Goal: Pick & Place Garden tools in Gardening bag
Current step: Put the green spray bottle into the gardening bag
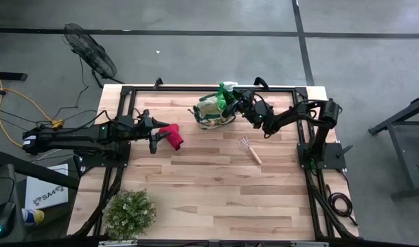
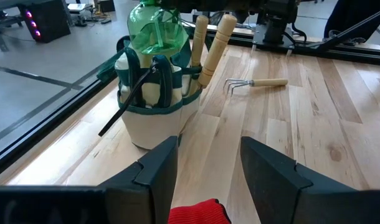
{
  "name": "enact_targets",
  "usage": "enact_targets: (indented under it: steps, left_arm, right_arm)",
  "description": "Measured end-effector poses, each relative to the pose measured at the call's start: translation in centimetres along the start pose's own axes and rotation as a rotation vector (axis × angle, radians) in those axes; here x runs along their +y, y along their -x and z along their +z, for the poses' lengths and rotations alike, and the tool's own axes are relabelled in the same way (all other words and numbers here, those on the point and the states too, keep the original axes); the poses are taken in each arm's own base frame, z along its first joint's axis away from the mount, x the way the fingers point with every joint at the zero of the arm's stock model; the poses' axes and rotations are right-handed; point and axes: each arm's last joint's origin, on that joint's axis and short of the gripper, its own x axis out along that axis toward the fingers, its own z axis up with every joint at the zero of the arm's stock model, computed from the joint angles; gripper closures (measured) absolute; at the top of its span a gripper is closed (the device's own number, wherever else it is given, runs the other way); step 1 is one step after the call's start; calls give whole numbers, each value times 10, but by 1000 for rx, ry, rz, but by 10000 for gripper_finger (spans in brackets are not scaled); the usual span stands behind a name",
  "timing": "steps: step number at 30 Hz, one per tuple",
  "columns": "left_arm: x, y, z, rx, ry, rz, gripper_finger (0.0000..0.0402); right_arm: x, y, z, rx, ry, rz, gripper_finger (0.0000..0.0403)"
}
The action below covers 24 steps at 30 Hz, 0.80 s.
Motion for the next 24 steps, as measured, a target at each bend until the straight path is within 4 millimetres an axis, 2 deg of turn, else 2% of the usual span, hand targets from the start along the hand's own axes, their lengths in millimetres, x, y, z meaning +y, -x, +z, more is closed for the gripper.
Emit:
enact_targets:
  steps: [8,13,20,24]
  left_arm:
    - [0,0,0,0,0,1,231]
    - [0,0,0,0,0,1,231]
    - [0,0,0,0,0,1,231]
    - [0,0,0,0,0,1,231]
  right_arm:
    - [3,1,7,-22,-42,60,261]
    - [7,2,12,-19,-93,161,261]
    - [7,2,5,64,-64,197,261]
    - [5,2,0,98,-9,140,261]
